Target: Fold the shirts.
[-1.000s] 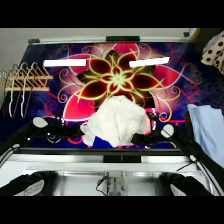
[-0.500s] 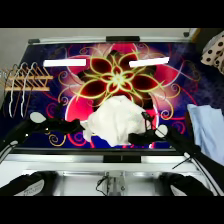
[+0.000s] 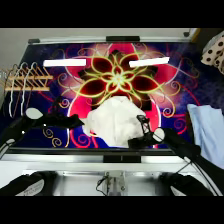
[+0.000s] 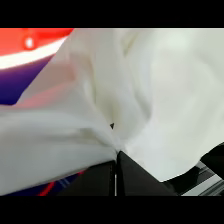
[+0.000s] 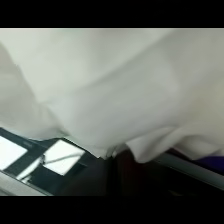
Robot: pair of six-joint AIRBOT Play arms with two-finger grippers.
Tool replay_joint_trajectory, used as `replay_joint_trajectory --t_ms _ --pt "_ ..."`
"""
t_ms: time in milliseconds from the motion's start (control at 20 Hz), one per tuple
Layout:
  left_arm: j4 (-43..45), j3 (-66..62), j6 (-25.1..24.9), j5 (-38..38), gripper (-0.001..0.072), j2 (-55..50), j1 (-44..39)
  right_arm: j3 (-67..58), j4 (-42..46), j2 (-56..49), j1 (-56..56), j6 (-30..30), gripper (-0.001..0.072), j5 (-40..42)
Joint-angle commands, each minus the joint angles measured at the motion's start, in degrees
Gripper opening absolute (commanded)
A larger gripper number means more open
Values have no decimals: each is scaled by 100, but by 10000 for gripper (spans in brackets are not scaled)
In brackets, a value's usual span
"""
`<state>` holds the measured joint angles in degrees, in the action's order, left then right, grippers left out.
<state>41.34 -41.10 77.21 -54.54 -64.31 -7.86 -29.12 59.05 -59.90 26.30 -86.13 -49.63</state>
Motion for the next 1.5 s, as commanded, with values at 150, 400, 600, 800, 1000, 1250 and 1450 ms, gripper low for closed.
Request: replay_joint_trajectory --t_ms 150,400,600,800,1000,1250,1450 --pt "929 -3501 -310 -153 27 1235 570 -2603 2229 2015 -229 -201 54 -1045" --pt "664 -7296 -201 553 27 1652 522 -6363 3163 2422 -299 -376 54 -638" --pt "898 -8194 -199 807 27 1943 535 -7720 3121 2406 -304 -374 54 -581" --pt "1727 -8192 164 798 27 2124 535 -7888 3152 2380 -304 -376 54 -804" --pt "1821 -7921 208 769 27 2124 535 -7888 3259 2127 -304 -374 54 -1071" --pt "2800 -6913 212 236 28 2059 535 -7888 4465 1366 -304 -393 54 -2459" --pt "3032 -5945 201 -57 28 1705 535 -7882 5058 221 -304 -378 54 -3495"
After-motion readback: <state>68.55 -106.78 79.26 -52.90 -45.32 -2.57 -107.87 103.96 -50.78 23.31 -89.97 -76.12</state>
